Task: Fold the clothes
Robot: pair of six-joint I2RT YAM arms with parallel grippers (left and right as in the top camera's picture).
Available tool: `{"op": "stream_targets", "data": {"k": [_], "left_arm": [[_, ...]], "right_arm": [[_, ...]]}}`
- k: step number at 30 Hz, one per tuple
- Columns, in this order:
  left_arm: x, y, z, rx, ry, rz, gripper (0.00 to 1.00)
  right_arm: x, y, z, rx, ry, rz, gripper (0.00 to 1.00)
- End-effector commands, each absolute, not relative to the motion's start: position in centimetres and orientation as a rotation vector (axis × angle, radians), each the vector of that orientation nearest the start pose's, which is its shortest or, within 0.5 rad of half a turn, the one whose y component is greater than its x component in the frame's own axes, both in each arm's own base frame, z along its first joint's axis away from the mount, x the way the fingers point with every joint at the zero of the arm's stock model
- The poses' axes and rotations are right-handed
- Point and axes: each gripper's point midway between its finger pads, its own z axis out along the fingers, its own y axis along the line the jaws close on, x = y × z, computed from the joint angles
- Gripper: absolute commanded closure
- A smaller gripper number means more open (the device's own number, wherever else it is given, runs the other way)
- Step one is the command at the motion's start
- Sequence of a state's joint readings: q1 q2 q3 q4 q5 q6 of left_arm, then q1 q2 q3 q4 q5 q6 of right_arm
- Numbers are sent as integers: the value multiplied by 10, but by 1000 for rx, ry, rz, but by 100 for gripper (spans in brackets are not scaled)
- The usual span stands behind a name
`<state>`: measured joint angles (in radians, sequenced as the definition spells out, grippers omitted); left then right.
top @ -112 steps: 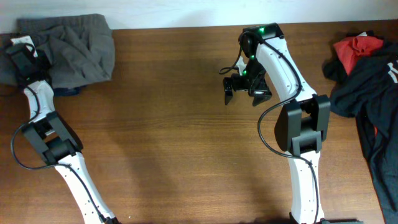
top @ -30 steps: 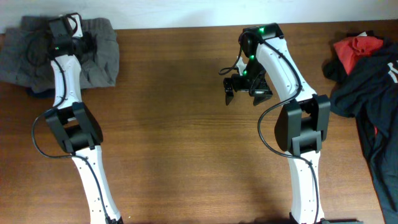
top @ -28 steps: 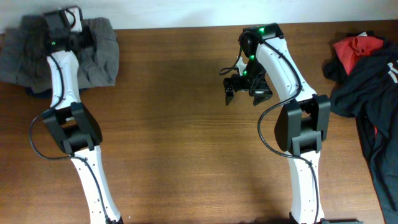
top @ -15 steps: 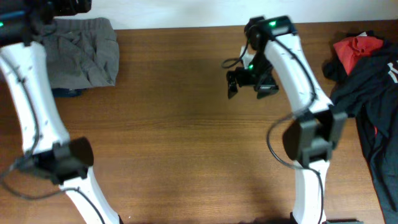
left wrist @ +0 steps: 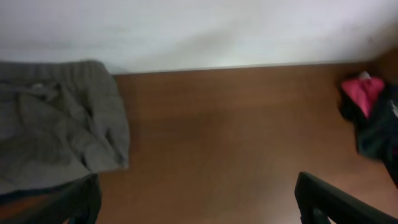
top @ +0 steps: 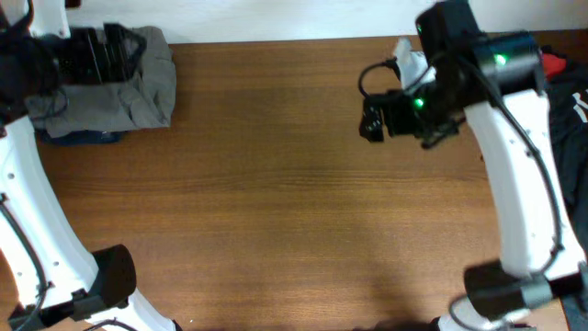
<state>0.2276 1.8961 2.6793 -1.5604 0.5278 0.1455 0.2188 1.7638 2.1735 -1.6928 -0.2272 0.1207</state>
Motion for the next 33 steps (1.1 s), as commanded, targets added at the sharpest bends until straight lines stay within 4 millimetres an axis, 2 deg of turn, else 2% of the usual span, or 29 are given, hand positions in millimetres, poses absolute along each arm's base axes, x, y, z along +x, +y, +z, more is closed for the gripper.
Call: {"op": "stream_targets", "data": {"k": [1,5,8,12,14,17,20,23,27,31,33], "left_arm": [[386,-15,433,350,2192,-480,1],[373,-21,437,398,2188,-490,1],[357,-24,446,401,2174,-478,1],[327,-28,470,408,2117,-414,1],[309,-21,481,339,2111,-325,1],[286,-11,491,210,2110,-252,1],[263,-19,497,216,2087,-253,1],[240,-25,490,213,2103,-262,1],[219,-29,467,191,2126,-270,1],[216,-30,442,166,2026,-264,1],[218,-29,419,174,1937,-242,1]], "right_arm": [[299,101,293,-186,2883,338,1],[273,94,288,-183,2906,323,1],[260,87,290,-157,2896,297,1],[253,67,301,-38,2841,171,1],[250,56,310,21,2790,113,1],[249,54,318,29,2744,113,1],[251,55,324,29,2709,122,1],[252,54,325,29,2700,119,1],[255,50,326,37,2689,89,1],[259,47,328,46,2668,62,1],[261,47,329,47,2657,65,1]]}}
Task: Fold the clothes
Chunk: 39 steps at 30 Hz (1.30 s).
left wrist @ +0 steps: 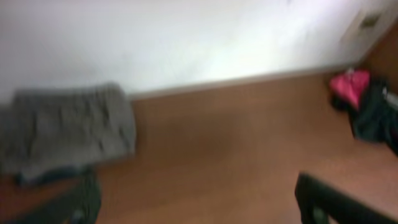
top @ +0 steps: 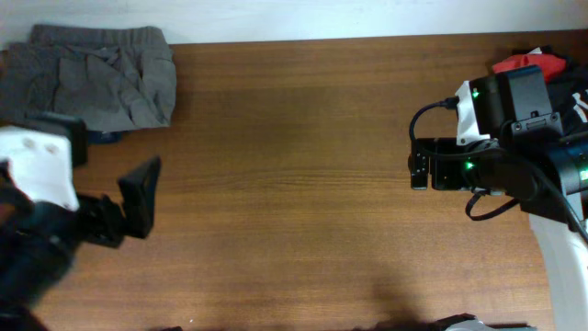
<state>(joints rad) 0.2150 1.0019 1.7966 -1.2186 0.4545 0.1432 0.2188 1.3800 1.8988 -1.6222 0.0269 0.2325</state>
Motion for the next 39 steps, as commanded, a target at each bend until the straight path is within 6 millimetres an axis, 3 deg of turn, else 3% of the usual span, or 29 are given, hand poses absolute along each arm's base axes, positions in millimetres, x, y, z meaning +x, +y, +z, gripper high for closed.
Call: {"op": "stream_targets", "data": {"k": [1,7,11,15,22,29,33,39], "left_arm": [[219,-29,408,178,1902,-232,1],[229,-27,343,138,1738,-240,1],[242,-24,300,114,1778,-264,1],[248,-23,278,99,1831,-278,1],[249,-23,276,97,1838,-280,1],[249,-23,276,97,1838,-280,1],[249,-23,276,97,1838,-280,1],[249,-23,276,97,1838,-280,1]], "right_arm": [[262,48,330,47,2652,66,1],[273,46,335,57,2604,53,1],[278,37,337,136,2574,-2,1],[278,21,332,287,2540,-79,1],[264,18,303,315,2442,-32,1],[241,13,290,328,2249,57,1],[227,10,279,329,2231,66,1],[227,10,274,328,2249,58,1]]}}
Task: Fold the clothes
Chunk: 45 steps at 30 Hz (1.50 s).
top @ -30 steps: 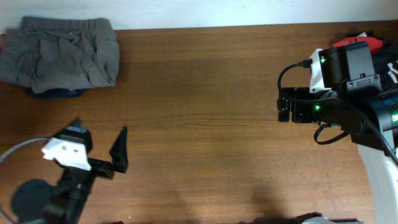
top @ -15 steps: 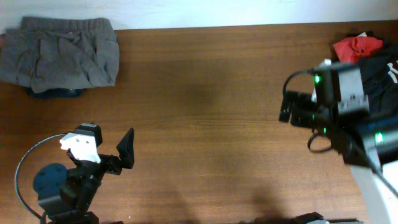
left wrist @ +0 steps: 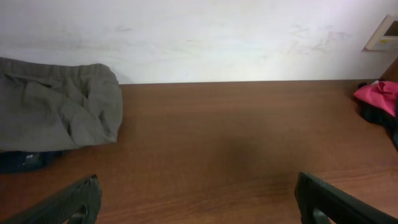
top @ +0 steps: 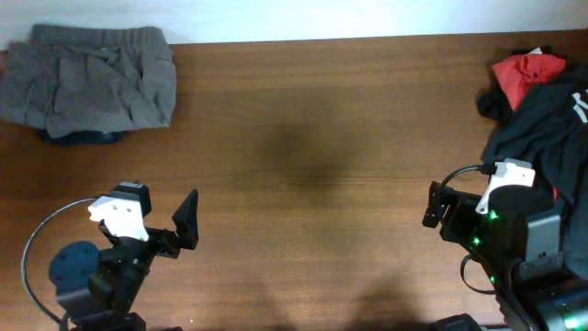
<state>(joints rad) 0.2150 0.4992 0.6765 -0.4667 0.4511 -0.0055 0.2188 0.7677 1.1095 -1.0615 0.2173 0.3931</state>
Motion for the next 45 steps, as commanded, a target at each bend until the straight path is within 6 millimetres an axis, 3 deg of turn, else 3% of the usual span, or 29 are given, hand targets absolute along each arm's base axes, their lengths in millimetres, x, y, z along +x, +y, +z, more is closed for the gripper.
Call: {"op": "stream_targets", "data": {"k": [1,26,33,37,41,45], "left_arm": [[249,-23,276,97,1837,-280,1],[249,-23,276,97,1838,-280,1],[249,-23,276,97,1838,-281,1],[249,-23,276,97,1838,-281,1],[249,-23,276,97,1838,-280,1],[249,-23,276,97,1838,-280,1]], "right_arm": [[227,10,273,328,2253,57,1],[252,15,239,324,2401,-14,2],[244,-4,257,397,2254,4,1],[225,-27,239,496,2164,-17,1],[219,-39,219,538,2042,-13,1],[227,-31,204,366,1914,13,1]]}}
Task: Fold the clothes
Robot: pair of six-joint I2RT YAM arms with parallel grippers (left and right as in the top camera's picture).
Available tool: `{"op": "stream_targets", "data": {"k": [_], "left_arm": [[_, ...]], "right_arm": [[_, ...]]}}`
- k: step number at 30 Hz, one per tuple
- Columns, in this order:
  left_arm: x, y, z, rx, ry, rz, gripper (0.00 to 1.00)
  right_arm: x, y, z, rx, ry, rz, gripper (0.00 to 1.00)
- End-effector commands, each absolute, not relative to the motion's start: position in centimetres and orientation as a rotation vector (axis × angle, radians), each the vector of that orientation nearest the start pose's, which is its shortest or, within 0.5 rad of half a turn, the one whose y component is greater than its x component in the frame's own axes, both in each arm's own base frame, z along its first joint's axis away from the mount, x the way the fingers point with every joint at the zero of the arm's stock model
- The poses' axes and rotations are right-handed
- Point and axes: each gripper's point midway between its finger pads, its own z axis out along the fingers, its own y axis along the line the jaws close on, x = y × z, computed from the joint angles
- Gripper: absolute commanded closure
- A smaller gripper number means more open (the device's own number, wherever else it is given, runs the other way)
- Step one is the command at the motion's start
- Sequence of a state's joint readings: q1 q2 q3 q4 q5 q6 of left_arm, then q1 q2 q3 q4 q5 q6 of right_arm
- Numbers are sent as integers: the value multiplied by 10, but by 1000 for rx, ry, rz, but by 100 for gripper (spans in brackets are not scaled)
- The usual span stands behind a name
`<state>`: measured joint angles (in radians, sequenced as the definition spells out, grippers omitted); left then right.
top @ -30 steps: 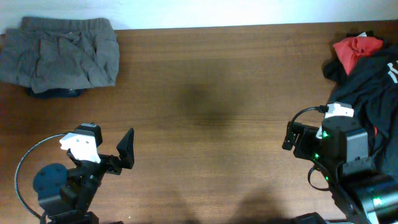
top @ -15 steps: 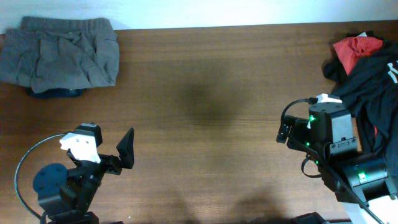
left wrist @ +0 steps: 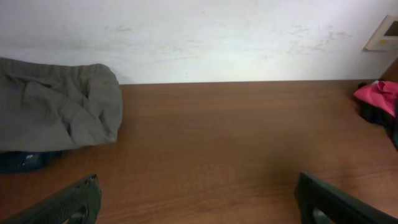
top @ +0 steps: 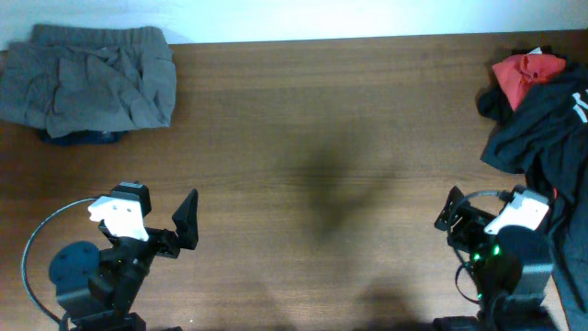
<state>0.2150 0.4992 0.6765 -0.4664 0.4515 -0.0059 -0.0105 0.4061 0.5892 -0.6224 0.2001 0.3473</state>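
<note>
A folded grey garment (top: pixel 92 78) lies at the back left corner on top of a dark blue one (top: pixel 78 136); the left wrist view shows the grey garment (left wrist: pixel 56 115) too. An unfolded heap sits at the right edge, with a red piece (top: pixel 524 72) and a black piece (top: pixel 542 129). My left gripper (top: pixel 161 230) rests near the front left, open wide and holding nothing (left wrist: pixel 196 190). My right gripper (top: pixel 452 213) sits near the front right, beside the black piece; its jaws are not visible.
The wooden table (top: pixel 312 138) ends at a white wall (left wrist: pixel 199 37) at the back. A wall socket plate (left wrist: pixel 384 34) shows at the far right. The black clothing spills down the right edge close to the right arm's base (top: pixel 505 267).
The right arm has drawn a little further back toward the front right corner. The left arm and all the clothes are where they were.
At first my left gripper was at the grey garment in the back left corner and my right arm was over the back right heap. Then both arms stood nearer the table's middle. Later both were near the front edge, the grey garment lying folded.
</note>
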Motion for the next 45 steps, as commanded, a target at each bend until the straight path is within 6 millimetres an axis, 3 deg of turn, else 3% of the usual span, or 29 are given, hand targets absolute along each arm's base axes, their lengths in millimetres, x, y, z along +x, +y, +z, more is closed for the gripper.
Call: {"op": "stream_targets", "data": {"k": [1,7,19,32,45], "left_arm": [[249,-23,276,97,1838,-280,1],[249,-23,276,97,1838,-280,1],[249,-23,276,97,1838,-281,1],[249,-23,276,97,1838,-280,1],[249,-23,276,97,1838,-281,1]], "right_arm": [[229,-28,201,330,1870,21,1],[234,-18,192,257,1698,90,1],[236,-16,216,226,1516,113,2],[246,-11,181,203,1535,137,1],[246,-2,161,183,1618,160,1]]}}
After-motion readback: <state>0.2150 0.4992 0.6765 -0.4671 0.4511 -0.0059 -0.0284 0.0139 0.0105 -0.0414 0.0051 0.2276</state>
